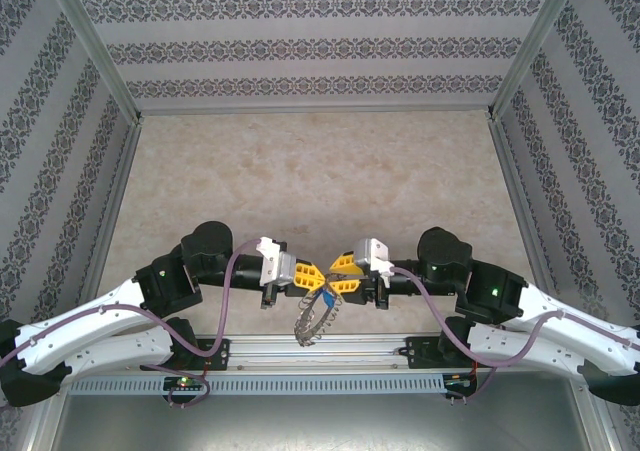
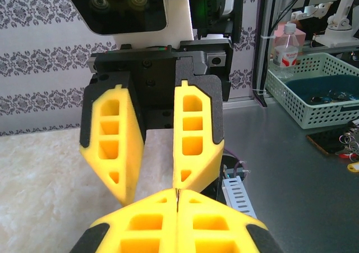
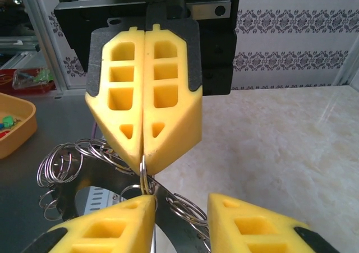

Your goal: Put the keys on the keyring

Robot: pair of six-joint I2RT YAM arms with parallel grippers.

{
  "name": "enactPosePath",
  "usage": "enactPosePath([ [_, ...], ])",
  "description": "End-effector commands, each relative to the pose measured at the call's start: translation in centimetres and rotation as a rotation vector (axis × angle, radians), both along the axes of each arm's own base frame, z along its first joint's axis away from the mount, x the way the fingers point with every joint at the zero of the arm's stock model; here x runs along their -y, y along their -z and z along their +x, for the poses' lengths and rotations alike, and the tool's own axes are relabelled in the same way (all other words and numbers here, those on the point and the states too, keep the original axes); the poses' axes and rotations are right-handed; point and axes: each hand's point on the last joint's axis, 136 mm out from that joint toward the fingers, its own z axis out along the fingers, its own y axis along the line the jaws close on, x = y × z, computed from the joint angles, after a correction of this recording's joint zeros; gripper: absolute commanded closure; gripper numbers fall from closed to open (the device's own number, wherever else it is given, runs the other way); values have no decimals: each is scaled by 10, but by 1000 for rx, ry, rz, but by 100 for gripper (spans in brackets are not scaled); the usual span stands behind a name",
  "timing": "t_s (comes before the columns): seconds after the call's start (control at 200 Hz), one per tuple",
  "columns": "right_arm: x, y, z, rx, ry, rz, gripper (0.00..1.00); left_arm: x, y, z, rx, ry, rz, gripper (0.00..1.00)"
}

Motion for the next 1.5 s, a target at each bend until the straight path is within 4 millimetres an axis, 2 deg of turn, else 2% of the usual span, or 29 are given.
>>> enactPosePath([
  [0.0, -9, -8, -6, 21, -43, 43, 71, 0, -23, 1, 36, 8, -82, 100],
  [0.12, -9, -7, -6, 20, -45, 42, 77, 0, -22, 1, 36, 9, -83, 100],
  [0.38, -4, -10, -7, 38, -33, 55, 66, -4, -23, 5, 51, -25, -90, 100],
  [0.794, -5, -12, -15, 50, -73, 74, 67, -4, -26, 4, 49, -19, -101, 100],
  [1.019, -6, -12, -14, 58, -69, 75, 79, -2, -29, 3, 49, -10, -111, 100],
  [1.244, -6, -14, -15, 64, -79, 69, 100, 0, -27, 4, 45, -10, -103, 100],
  [1.459, 4, -18, -5, 86, 0, 44, 100, -3, -18, 15, 49, -73, -19, 100],
  [1.499, 6, -16, 0, 89, 26, 18, 100, -5, -11, 19, 46, -98, 30, 95],
])
